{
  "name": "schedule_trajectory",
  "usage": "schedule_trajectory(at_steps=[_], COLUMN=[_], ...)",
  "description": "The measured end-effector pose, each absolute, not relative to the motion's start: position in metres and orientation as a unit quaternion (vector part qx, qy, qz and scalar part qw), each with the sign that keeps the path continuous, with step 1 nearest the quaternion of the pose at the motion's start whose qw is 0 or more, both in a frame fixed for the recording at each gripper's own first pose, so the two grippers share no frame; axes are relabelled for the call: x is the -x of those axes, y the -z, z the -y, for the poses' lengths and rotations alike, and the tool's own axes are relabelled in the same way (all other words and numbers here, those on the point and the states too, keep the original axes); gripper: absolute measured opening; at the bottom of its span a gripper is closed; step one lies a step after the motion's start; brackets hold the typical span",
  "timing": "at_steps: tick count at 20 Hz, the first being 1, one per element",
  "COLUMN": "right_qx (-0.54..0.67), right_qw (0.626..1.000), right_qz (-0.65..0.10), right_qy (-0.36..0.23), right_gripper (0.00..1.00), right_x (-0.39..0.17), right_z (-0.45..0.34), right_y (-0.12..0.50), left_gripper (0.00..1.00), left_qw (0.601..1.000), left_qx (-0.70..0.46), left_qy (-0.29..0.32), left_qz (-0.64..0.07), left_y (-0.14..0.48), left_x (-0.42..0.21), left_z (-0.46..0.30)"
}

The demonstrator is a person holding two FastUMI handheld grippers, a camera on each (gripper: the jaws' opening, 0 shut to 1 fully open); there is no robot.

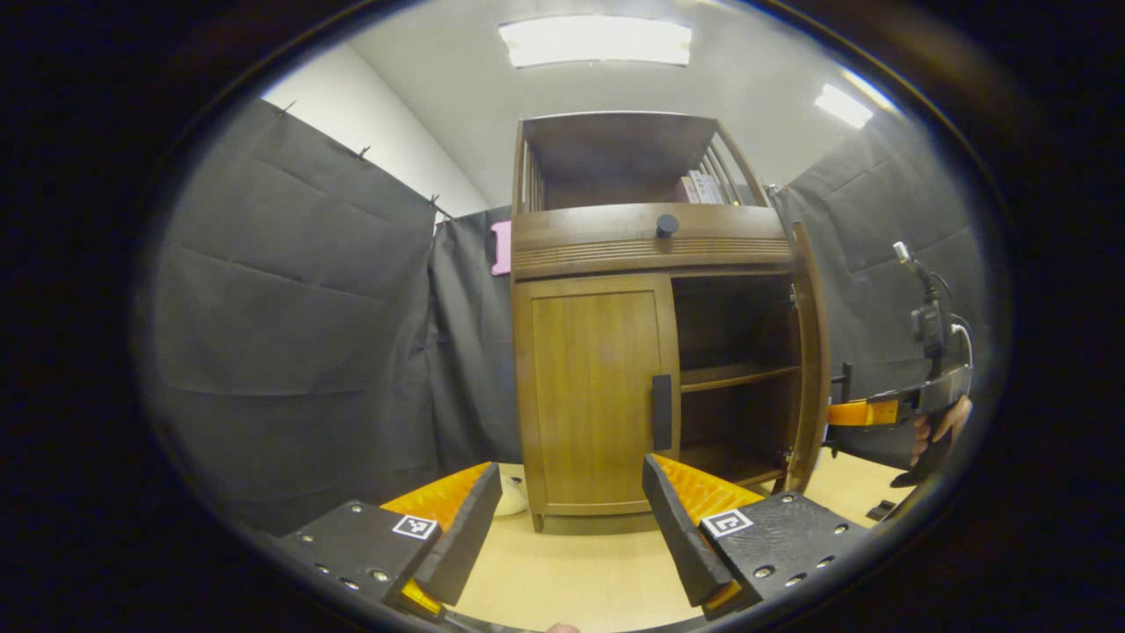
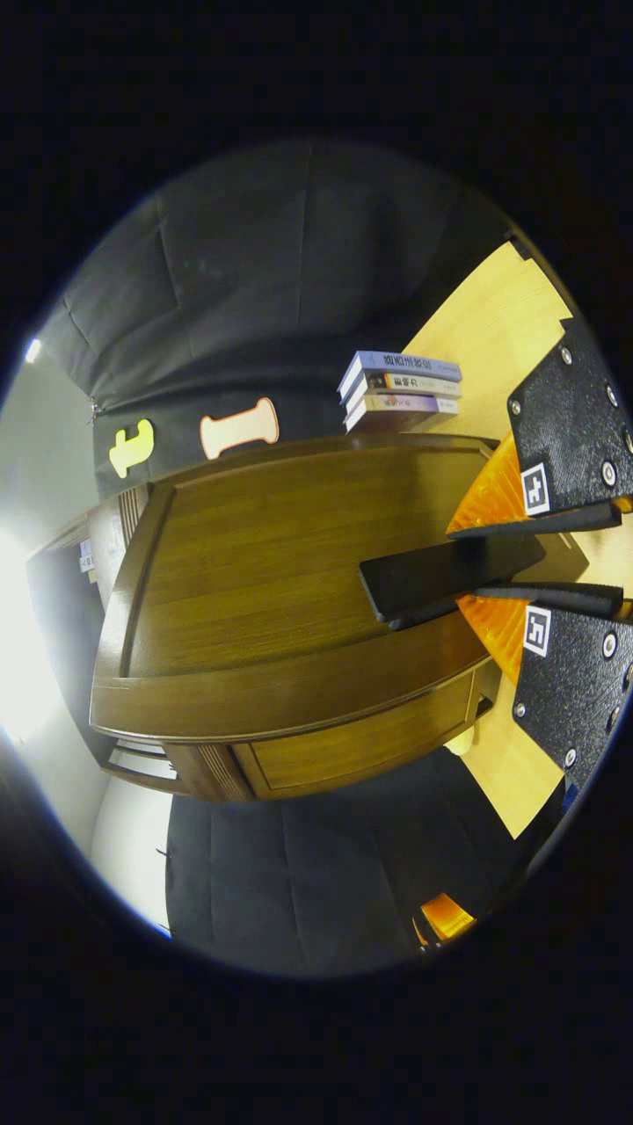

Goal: Open the right door of the double-door shoe cabinet with the right hand, and open the left door with the left hand.

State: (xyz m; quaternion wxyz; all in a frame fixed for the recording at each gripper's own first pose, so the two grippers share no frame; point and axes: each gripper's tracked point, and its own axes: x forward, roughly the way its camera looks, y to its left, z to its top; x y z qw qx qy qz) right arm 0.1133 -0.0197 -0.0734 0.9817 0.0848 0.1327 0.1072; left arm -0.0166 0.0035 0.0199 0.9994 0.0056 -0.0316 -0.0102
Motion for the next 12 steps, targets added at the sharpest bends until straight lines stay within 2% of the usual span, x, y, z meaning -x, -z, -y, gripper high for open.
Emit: schedule_trajectory(at_steps=[3,7,12], right_qx=[-0.089,-0.092,-0.106], right_qw=[0.982,0.983,0.983], right_qz=[-0.136,-0.14,-0.143], right_qy=[-0.093,-0.078,-0.043], right_gripper=[0.23,0.18,0.19], right_x=[-0.109,-0.105,-0.104], right_z=[0.042,0.066,0.107], right_y=[0.073,0.071,0.071], left_gripper=[0.92,0.92,0.93], left_qw=[0.999,0.999,0.997], left_qx=[0.0,0.01,0.013], left_qy=[0.02,0.044,0.07], left_qz=[0.031,0.024,0.02], left_y=[-0.016,-0.012,-0.016], left_x=[0.016,0.016,0.02], left_z=[-0.002,0.001,0.005])
